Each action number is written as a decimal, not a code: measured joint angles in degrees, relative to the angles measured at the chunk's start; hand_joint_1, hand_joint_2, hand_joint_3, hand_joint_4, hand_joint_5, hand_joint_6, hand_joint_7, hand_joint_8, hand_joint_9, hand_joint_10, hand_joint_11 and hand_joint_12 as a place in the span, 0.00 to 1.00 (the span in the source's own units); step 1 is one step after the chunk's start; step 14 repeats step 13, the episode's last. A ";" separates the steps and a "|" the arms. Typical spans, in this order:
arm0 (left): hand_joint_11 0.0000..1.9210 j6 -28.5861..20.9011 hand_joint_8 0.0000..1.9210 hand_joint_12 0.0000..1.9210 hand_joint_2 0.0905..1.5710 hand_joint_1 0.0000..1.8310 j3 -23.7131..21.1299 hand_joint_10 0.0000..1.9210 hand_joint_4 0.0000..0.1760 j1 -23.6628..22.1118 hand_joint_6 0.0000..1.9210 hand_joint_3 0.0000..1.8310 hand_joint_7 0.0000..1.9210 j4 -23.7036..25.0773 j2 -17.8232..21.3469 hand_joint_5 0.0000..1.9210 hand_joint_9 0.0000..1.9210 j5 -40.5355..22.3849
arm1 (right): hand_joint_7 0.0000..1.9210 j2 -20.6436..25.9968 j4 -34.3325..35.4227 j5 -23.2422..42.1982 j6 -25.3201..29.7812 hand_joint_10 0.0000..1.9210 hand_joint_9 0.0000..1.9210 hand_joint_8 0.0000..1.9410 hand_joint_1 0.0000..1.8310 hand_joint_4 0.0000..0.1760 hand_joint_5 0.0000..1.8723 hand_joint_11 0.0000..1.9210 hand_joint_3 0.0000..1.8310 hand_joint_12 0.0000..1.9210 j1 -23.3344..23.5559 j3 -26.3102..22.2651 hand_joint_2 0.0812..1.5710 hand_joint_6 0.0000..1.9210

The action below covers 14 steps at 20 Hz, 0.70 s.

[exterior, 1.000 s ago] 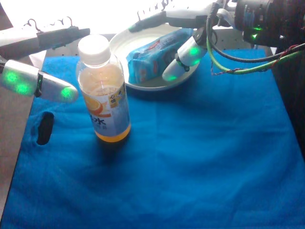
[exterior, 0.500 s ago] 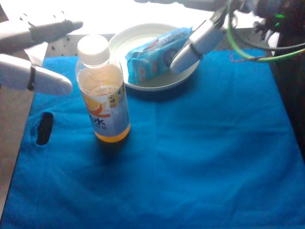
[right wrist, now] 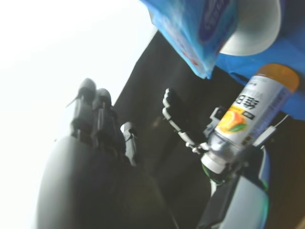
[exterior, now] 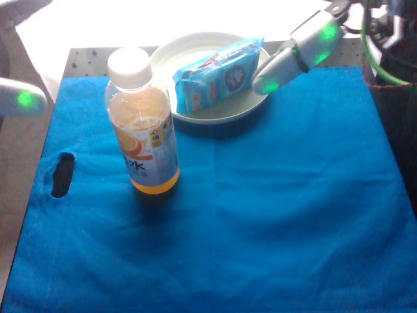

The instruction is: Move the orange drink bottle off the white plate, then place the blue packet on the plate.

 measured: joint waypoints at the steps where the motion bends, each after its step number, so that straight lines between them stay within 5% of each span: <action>1: 0.00 0.02 0.00 0.00 0.44 0.29 -0.02 0.00 0.49 -0.02 0.00 0.00 0.00 -0.63 0.02 0.00 0.00 -0.96 | 0.00 0.87 1.27 0.35 -0.17 0.01 0.02 0.00 0.41 1.00 0.00 0.02 0.00 0.05 0.00 -0.68 0.36 0.00; 2: 0.00 0.07 0.00 0.00 0.42 0.29 -0.61 0.00 0.70 0.00 0.00 0.00 0.00 -0.94 0.00 0.00 0.00 -2.27 | 0.00 2.62 4.66 1.09 -3.30 0.00 0.00 0.00 0.41 1.00 0.00 0.00 0.00 0.00 0.00 -2.56 0.35 0.00; 3: 0.00 0.66 0.00 0.00 0.41 0.28 -1.33 0.00 0.78 0.00 0.00 0.00 0.00 -0.31 0.00 0.00 0.00 -3.04 | 0.01 4.35 7.23 1.75 -5.64 0.00 0.00 0.00 0.44 1.00 0.00 0.00 0.00 0.00 0.00 -4.55 0.35 0.00; 7: 0.00 1.55 0.00 0.00 0.41 0.24 -2.67 0.00 0.69 -0.63 0.00 0.00 0.00 -1.01 -0.59 0.00 0.00 -8.07 | 0.02 7.50 10.64 5.14 -8.94 0.00 0.00 0.00 0.53 1.00 0.00 0.01 0.00 0.00 -0.07 -8.48 0.36 0.00; 8: 0.00 2.21 0.00 0.00 0.41 0.25 -2.97 0.00 0.55 -1.42 0.00 0.00 0.00 -0.92 -0.59 0.00 0.00 -9.42 | 0.02 7.69 12.33 6.45 -9.01 0.00 0.00 0.00 0.53 1.00 0.00 0.01 0.00 0.00 -0.42 -8.90 0.35 0.00; 10: 0.00 2.62 0.00 0.00 0.42 0.25 -3.58 0.00 0.46 -2.93 0.00 0.00 0.00 -0.59 -0.48 0.00 0.00 -11.17 | 0.01 7.96 12.68 8.15 -9.07 0.00 0.01 0.00 0.52 1.00 0.00 0.02 0.00 0.01 -0.42 -9.57 0.37 0.00; 12: 0.00 3.93 0.00 0.00 0.45 0.31 -4.28 0.00 0.44 -4.28 0.00 0.01 0.00 -0.68 -0.50 0.00 0.00 -13.73 | 0.02 8.46 12.96 10.32 -9.09 0.01 0.02 0.00 0.51 1.00 0.00 0.05 0.01 0.02 -0.42 -10.86 0.38 0.00; 13: 0.00 5.20 0.00 0.00 0.55 0.19 -4.81 0.00 0.49 -4.72 0.00 0.01 0.00 -0.79 -0.68 0.00 0.00 -15.15 | 0.04 9.03 14.12 12.22 -9.07 0.01 0.04 0.01 0.47 1.00 0.00 0.05 0.00 0.02 -0.96 -11.91 0.35 0.00; 14: 0.00 5.20 0.00 0.00 0.55 0.19 -4.81 0.00 0.49 -4.72 0.00 0.01 0.00 -0.79 -0.68 0.00 0.00 -15.15 | 0.04 9.03 14.12 12.22 -9.07 0.01 0.04 0.01 0.47 1.00 0.00 0.05 0.00 0.02 -0.96 -11.91 0.35 0.00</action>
